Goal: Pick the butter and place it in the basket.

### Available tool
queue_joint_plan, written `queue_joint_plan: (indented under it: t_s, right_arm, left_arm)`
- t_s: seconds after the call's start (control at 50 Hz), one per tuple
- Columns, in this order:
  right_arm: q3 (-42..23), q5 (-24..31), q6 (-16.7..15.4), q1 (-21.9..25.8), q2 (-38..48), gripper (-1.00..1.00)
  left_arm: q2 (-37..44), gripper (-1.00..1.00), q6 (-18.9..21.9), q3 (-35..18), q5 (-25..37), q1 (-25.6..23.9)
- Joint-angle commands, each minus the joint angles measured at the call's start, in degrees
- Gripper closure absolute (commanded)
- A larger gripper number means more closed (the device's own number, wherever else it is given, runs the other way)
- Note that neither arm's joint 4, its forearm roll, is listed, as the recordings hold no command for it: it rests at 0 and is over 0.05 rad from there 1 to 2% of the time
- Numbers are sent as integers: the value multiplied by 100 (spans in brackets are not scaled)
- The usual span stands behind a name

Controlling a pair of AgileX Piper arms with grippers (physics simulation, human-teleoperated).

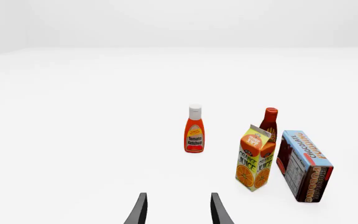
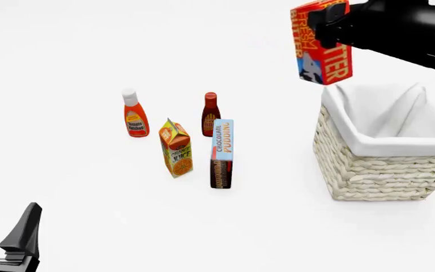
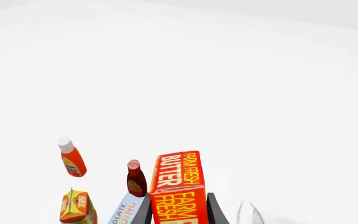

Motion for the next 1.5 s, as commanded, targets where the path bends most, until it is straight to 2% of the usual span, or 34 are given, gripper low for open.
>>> queue_joint_plan:
  t_s: [0.02,0.18,0.42,0.46,0.76,1.5]
  right_arm:
    - [143,-295,244,-261,-254,100]
    - [278,-456,325,-399,-399,100]
    - [900,-1104,408,-762,-813,100]
    - [1019,-1231,324,-881,-895,100]
    - [1531,-1801,285,-1157,-1125,100]
    - [2029,-2782,364,-1533,-642,100]
  left_arm:
    - [0,-100,0,0,0,0]
    - [0,-100,0,0,0,0]
    - [0,-100,0,0,0,0]
    - [0,-100,0,0,0,0]
    - [0,-100,0,0,0,0]
    - [0,-100,0,0,0,0]
